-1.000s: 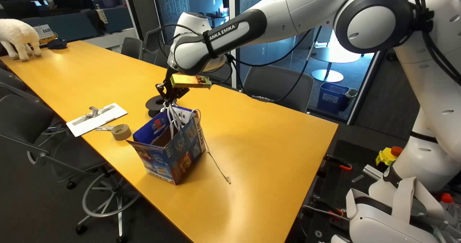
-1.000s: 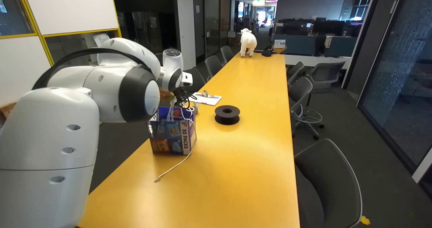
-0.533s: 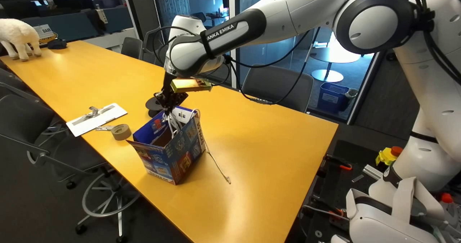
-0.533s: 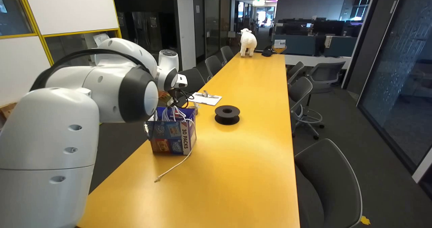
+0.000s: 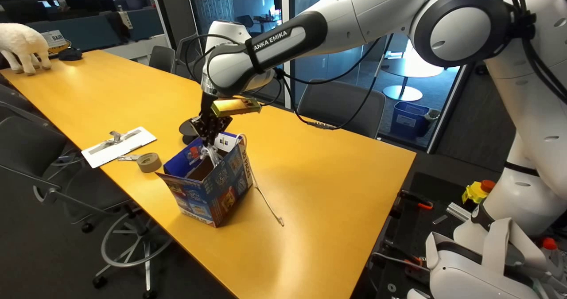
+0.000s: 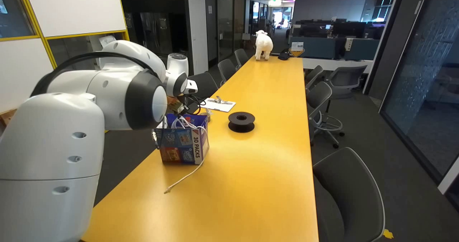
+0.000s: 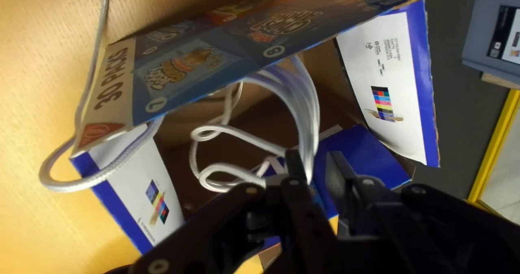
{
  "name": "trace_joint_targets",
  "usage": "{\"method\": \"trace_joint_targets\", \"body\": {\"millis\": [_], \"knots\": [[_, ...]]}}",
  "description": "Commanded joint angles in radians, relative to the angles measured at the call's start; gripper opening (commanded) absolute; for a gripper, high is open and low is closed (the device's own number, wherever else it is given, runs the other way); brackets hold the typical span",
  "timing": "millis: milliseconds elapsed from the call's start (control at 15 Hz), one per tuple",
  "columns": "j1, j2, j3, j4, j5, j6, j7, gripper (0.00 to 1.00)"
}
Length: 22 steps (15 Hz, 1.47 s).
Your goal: Place the white ropes inside the blue box
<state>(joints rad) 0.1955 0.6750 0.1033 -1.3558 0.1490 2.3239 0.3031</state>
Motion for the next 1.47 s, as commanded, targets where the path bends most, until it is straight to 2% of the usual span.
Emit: {"method": "trace_joint_targets", "body": {"millis": [0, 267, 400, 467, 600, 800, 1000, 1200, 1400], "knots": [[0.017, -0.01, -0.042, 0.003, -0.048, -0.015, 0.015, 0.54], [0.033, -0.06, -0.105, -0.074, -0.109, 0.056, 0.106, 0.84], [0.048, -0.081, -0.151, -0.118, -0.134, 0.098, 0.205, 0.98], [0.056, -0.094, -0.172, -0.142, -0.149, 0.116, 0.246, 1.0], [0.076, -0.137, -0.215, -0.216, -0.195, 0.149, 0.309, 1.0], [0.069, -0.23, -0.212, -0.356, -0.265, 0.103, 0.233, 1.0], [0.039, -0.338, -0.172, -0.517, -0.298, 0.108, 0.122, 1.0], [0.019, -0.408, -0.149, -0.672, -0.314, 0.187, 0.035, 1.0], [-0.025, -0.396, -0.101, -0.731, -0.234, 0.212, -0.059, 1.0]]}}
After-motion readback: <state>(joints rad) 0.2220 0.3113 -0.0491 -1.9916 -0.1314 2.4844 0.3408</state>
